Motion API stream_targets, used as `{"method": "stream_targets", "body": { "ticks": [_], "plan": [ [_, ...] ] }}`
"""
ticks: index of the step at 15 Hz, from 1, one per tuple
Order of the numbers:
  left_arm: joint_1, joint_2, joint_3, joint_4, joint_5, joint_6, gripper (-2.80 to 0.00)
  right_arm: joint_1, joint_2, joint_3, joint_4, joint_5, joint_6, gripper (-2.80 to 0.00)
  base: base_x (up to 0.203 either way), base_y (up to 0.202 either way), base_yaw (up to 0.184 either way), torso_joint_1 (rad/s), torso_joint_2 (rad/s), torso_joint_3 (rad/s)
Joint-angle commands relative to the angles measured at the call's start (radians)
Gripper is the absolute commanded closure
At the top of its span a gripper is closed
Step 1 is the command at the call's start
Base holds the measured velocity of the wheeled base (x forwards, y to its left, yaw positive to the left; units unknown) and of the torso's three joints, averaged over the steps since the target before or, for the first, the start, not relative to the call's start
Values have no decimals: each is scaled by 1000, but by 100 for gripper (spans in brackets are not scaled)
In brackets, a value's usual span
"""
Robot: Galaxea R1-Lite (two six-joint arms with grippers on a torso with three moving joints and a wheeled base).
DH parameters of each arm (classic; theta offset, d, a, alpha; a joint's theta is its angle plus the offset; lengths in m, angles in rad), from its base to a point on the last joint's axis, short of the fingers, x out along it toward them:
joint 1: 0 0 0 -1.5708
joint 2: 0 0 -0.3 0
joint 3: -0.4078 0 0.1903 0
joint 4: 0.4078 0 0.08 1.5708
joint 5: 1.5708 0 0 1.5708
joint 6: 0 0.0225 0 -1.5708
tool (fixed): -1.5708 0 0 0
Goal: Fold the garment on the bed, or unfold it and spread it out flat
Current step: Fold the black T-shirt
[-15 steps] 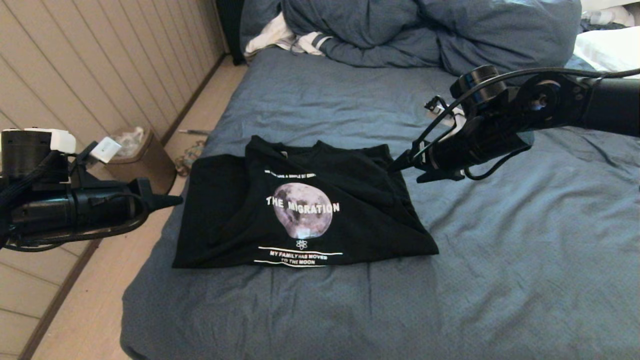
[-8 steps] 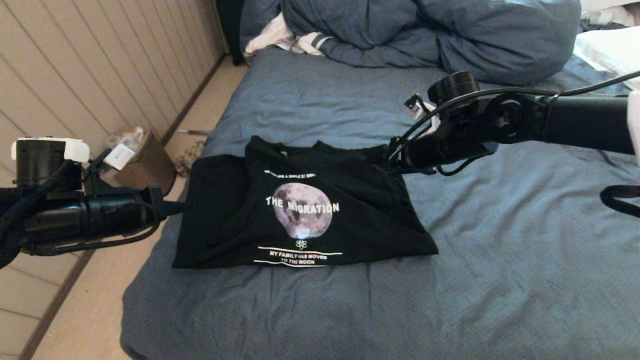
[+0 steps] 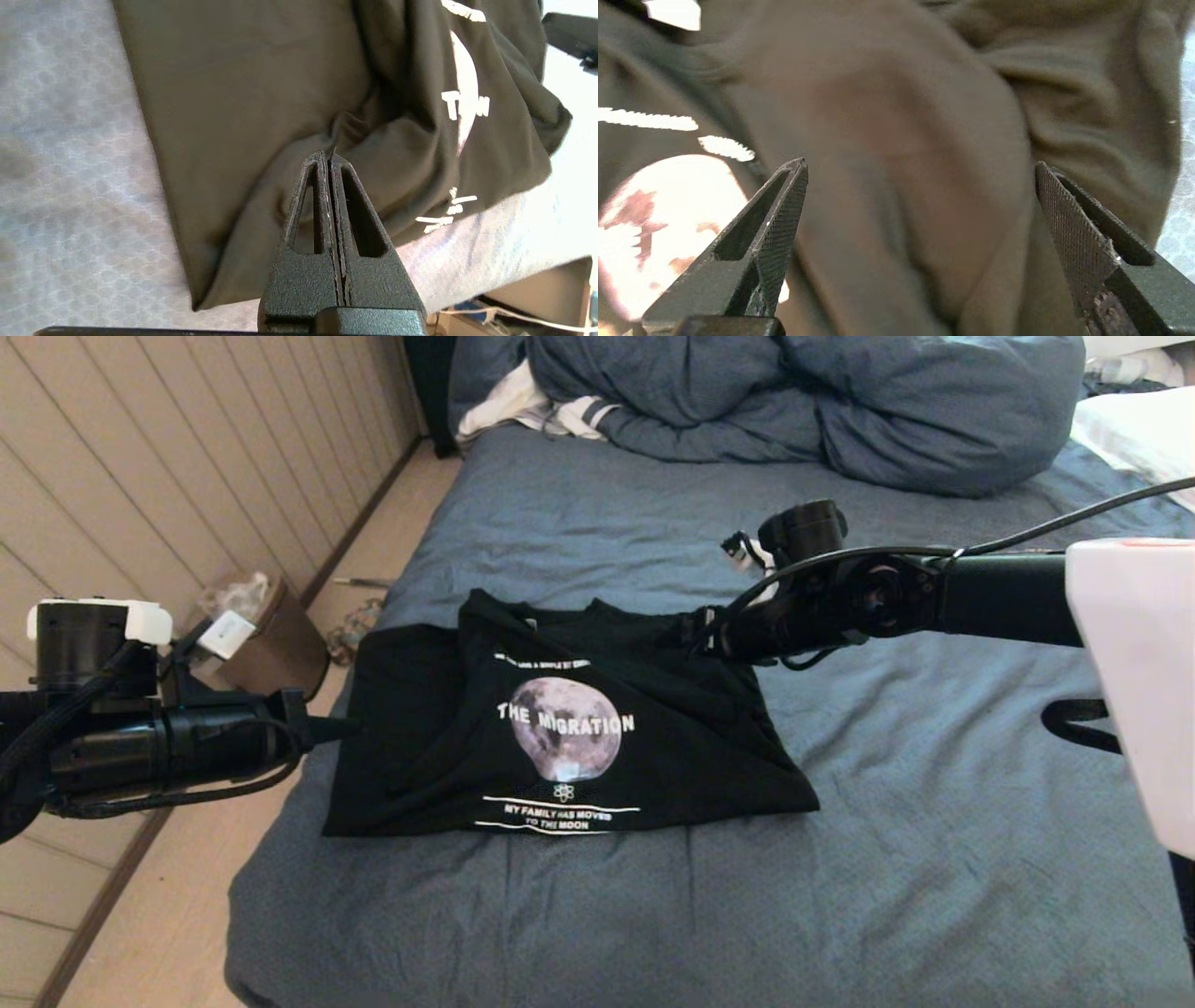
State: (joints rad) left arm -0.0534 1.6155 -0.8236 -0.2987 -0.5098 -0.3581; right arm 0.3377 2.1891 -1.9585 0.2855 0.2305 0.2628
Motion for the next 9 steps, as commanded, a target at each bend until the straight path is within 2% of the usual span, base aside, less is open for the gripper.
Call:
{"method": "stream_targets", "body": {
  "ticks": [1,6,9],
  "plan": [
    [-9,13,0,-2,-3,-2,0,7,20,1,1,-4,-2,0,0,0,0,0,0,0],
    [-24,33,15,-38,1,-1,0,11,6,1,-1,-7,-14,0,0,0,0,0,0,0],
    [-37,41,35,-88,4,-1,0,6,6,3,-51,-10,-11,0,0,0,0,0,0,0]
  ]
}}
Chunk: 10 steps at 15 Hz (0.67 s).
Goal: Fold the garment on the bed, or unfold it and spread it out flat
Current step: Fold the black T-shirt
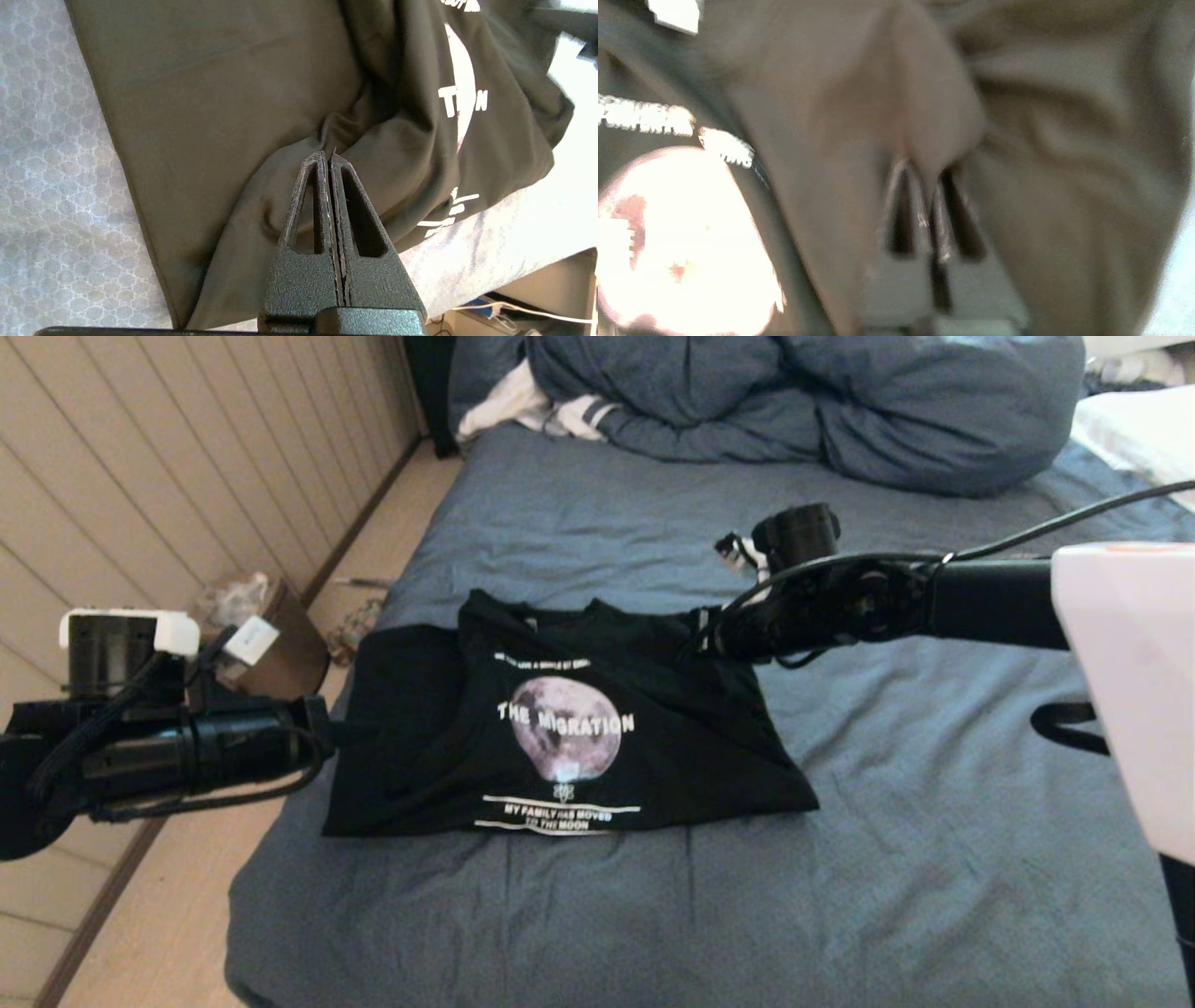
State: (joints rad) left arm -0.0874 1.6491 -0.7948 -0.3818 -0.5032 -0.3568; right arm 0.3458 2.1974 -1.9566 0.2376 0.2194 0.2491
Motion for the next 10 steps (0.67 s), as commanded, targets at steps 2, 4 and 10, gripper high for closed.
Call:
{"method": "stream_targets", "body": {
  "ticks": [2,4,10],
  "plan": [
    [-5,4,8,-8,-3,-4,0,-11,-18,0,-37,-36,0,0,0,0,0,0,0,0],
    [-5,4,9,-8,-3,-4,0,-14,-22,-1,-91,-98,-21,0,0,0,0,0,0,0],
    [-5,-1,14,-8,-3,-3,0,-14,-15,-1,-211,-264,-186,0,0,0,0,0,0,0]
  ]
}}
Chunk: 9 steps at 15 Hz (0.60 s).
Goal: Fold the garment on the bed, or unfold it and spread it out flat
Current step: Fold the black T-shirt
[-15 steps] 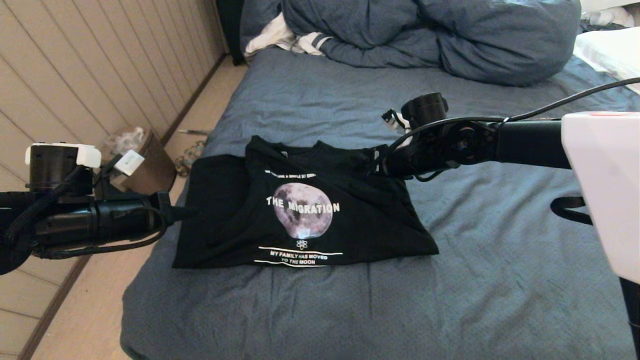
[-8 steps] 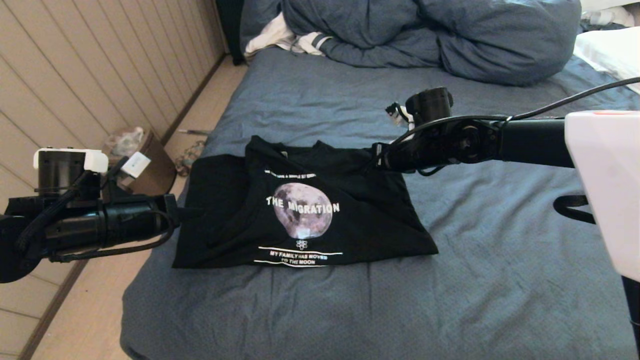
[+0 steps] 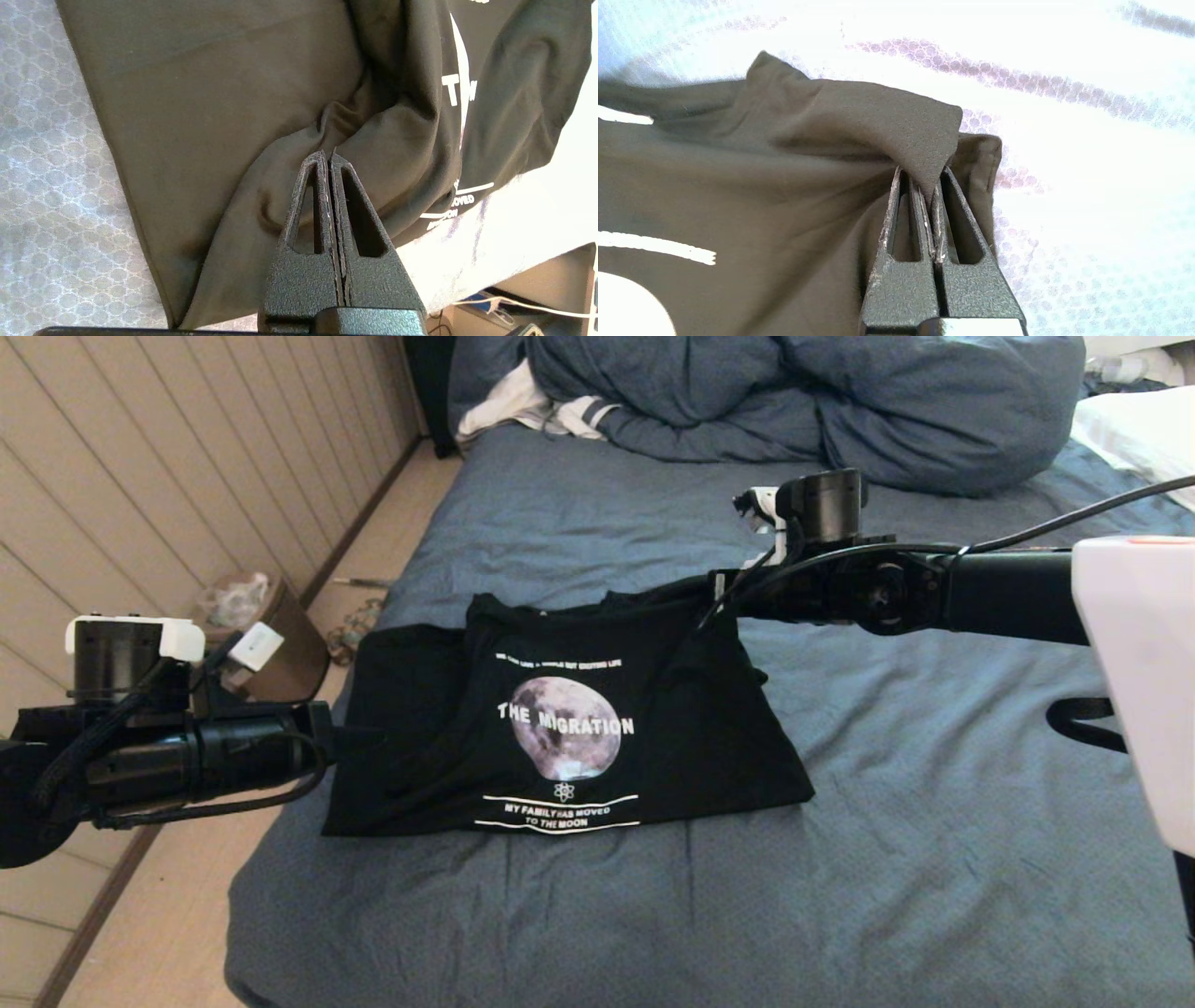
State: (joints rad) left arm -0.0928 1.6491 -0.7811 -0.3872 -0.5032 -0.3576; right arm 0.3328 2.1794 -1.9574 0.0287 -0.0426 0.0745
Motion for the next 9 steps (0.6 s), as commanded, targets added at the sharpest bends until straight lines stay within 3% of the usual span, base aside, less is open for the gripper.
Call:
{"method": "stream_targets", "body": {
  "ticks": [1,9],
  "plan": [
    [-1,-2,3,-4,-3,-1,0,-1,6,0,-8,-11,-34,0,0,0,0,0,0,0],
    [-2,-2,11,-4,-5,0,0,-32,71,-1,-34,-58,-132,0,0,0,0,0,0,0]
  ]
}}
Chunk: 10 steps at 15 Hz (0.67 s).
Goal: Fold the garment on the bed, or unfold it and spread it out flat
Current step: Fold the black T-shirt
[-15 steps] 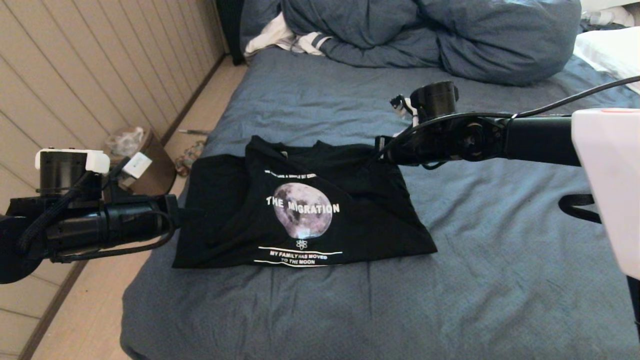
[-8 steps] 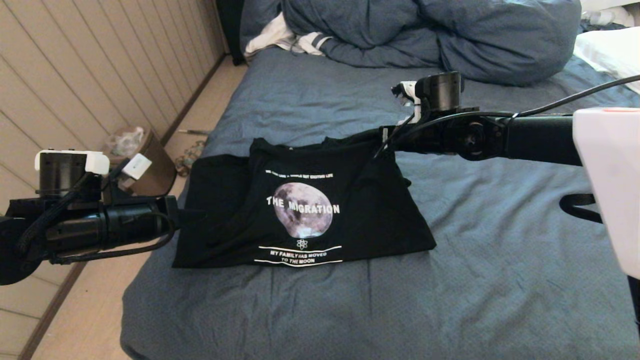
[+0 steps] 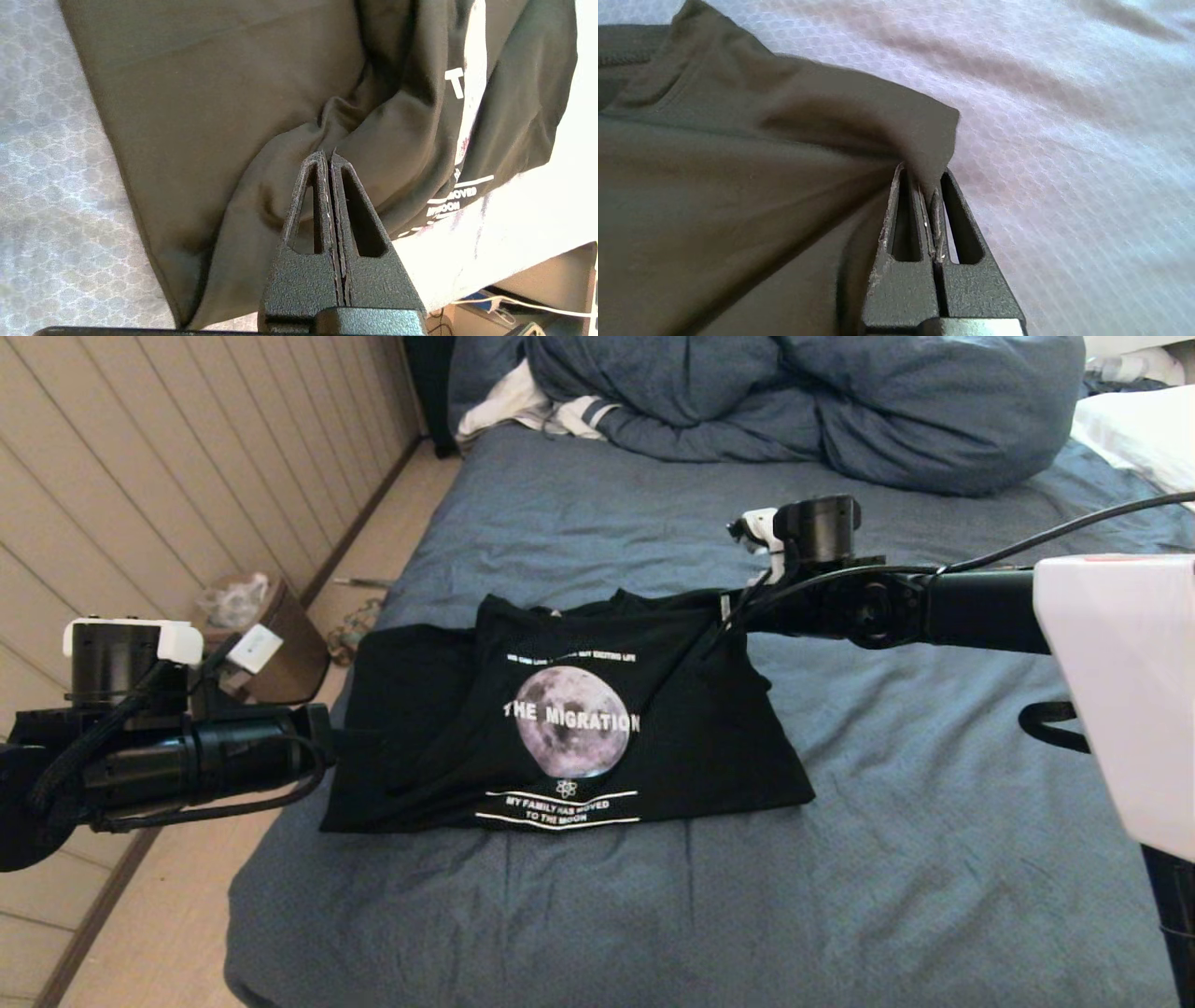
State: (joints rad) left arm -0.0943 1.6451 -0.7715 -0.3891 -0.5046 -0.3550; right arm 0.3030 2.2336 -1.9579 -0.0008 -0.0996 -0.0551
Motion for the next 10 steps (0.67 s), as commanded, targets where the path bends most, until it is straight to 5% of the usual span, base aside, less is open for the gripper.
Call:
{"method": "stream_targets", "body": {
  "ticks": [1,2,10],
  "plan": [
    [0,2,3,-2,-2,-2,0,-2,23,-1,-14,-5,-6,-220,0,0,0,0,0,0],
    [0,2,3,-2,-3,-2,0,-1,22,-1,-18,-11,-8,-280,0,0,0,0,0,0],
    [-5,-1,6,-2,-3,-4,0,2,-64,1,-8,-7,-1,-280,0,0,0,0,0,0]
  ]
}}
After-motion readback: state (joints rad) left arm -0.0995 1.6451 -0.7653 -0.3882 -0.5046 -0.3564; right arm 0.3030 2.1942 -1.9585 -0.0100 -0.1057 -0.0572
